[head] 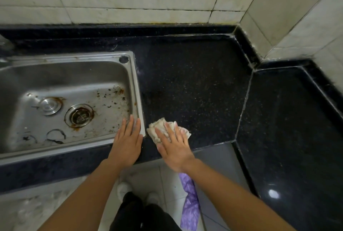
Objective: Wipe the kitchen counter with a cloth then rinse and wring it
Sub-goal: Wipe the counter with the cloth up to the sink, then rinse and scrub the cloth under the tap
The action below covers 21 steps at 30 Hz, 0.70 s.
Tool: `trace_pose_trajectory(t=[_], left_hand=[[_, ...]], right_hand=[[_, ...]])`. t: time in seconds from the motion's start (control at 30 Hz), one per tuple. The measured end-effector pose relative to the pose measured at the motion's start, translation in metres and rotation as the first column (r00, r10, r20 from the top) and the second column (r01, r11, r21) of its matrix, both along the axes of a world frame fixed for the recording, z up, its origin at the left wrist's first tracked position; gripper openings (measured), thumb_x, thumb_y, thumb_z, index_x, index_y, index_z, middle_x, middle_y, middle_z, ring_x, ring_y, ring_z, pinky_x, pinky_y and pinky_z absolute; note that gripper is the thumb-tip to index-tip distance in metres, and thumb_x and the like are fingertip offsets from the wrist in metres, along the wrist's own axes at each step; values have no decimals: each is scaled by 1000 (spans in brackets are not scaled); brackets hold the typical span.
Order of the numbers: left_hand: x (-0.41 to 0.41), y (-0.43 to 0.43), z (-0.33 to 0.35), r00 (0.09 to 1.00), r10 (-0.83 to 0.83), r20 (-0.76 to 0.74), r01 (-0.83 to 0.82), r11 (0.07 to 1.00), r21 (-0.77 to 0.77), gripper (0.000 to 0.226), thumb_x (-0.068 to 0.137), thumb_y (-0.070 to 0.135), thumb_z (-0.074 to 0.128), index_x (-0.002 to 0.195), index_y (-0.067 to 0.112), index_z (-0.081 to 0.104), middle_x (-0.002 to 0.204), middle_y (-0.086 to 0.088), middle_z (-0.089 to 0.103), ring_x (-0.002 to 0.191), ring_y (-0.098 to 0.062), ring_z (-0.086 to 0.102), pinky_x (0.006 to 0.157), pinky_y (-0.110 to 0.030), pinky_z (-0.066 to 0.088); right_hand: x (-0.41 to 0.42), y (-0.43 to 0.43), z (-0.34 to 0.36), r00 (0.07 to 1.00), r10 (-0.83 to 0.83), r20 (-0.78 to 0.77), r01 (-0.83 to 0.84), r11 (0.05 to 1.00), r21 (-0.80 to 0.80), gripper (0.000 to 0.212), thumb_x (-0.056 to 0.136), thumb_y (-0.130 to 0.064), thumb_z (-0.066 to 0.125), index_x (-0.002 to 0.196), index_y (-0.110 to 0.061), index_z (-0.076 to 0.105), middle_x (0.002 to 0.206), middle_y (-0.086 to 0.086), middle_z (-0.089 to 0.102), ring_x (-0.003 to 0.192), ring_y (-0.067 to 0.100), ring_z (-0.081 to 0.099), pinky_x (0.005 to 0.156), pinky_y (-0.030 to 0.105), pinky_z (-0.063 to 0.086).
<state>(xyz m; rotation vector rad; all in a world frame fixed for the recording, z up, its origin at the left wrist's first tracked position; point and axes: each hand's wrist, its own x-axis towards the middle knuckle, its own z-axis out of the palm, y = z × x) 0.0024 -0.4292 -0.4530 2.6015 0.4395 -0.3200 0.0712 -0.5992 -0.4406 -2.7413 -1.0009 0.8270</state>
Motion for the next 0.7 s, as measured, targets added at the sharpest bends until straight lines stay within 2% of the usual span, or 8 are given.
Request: trace_pose_trajectory(t=[0.1, 0.2, 0.33, 0.43, 0.5, 0.6, 0.63, 0.7], left_hand=[[-21, 10, 0, 998, -32, 49, 31, 999, 35, 62, 93, 42, 4, 151, 21, -3, 156, 0, -16, 139, -13, -23, 112, -29, -13], [-46, 32, 2, 998, 50, 22, -52, 994, 100, 60, 97, 42, 3, 151, 18, -2, 159, -1, -8, 144, -15, -14, 113, -29, -11], [-64, 60, 9, 997, 78, -17, -77, 994, 84, 53, 103, 34, 12, 152, 17, -1, 159, 0, -8, 145, -15, -11, 115, -29, -9], [-69, 66, 12, 999, 46, -3, -46, 998, 38, 53, 103, 34, 14, 152, 16, 1, 159, 0, -7, 146, -15, -9, 113, -25, -10], [-71, 74, 13, 1000, 15, 22, -14, 999, -37, 56, 101, 40, 12, 152, 17, 4, 158, 2, -7, 145, -12, -10, 109, -21, -12], [-75, 109, 17, 994, 17, 108, -3, 991, -132, 81, 87, 64, -9, 151, 18, 10, 156, 6, -4, 143, -8, -8, 111, -20, -9], [-75, 128, 19, 990, 52, 131, -32, 989, -146, 79, 89, 64, -6, 151, 18, 13, 157, 5, 0, 145, -10, -5, 112, -21, -7], [-75, 174, 26, 976, 158, 147, -133, 977, -165, 58, 100, 46, 15, 150, 16, 19, 158, 1, 8, 146, -14, 4, 113, -22, -1]], right_hand=[[-23, 3, 0, 1000, -16, -3, 16, 999, -30, 55, 98, -48, 3, 150, -35, -14, 157, -4, -26, 140, 21, -31, 109, 37, -23], [-40, 16, 1, 998, -44, 49, 48, 996, -77, 76, 79, -50, -16, 151, -26, -14, 160, 2, -18, 146, 29, -18, 114, 40, -14], [-51, 44, 20, 981, 99, 166, -50, 960, -276, 62, 101, -14, 27, 150, 1, -8, 157, 27, -1, 142, 48, 8, 115, 51, 13], [-63, 73, 44, 960, 249, 127, -180, 899, -399, 62, 99, -5, 36, 148, 9, 0, 151, 37, 13, 136, 51, 23, 106, 49, 33], [-66, 94, 60, 959, 268, 92, -222, 912, -346, 56, 95, -6, 45, 145, 4, 24, 144, 29, 36, 129, 41, 42, 97, 43, 42], [-57, 137, 93, 991, 131, 35, -126, 984, -126, 38, 88, -17, 51, 126, -14, 55, 121, 15, 61, 109, 33, 60, 84, 37, 49], [-51, 156, 101, 997, 72, 25, -71, 996, -44, 36, 86, -17, 51, 122, -16, 58, 115, 14, 64, 105, 33, 61, 82, 36, 49], [-36, 201, 113, 998, -39, -55, 44, 995, 93, 38, 87, -16, 50, 124, -20, 59, 110, 12, 67, 101, 31, 62, 79, 33, 49]])
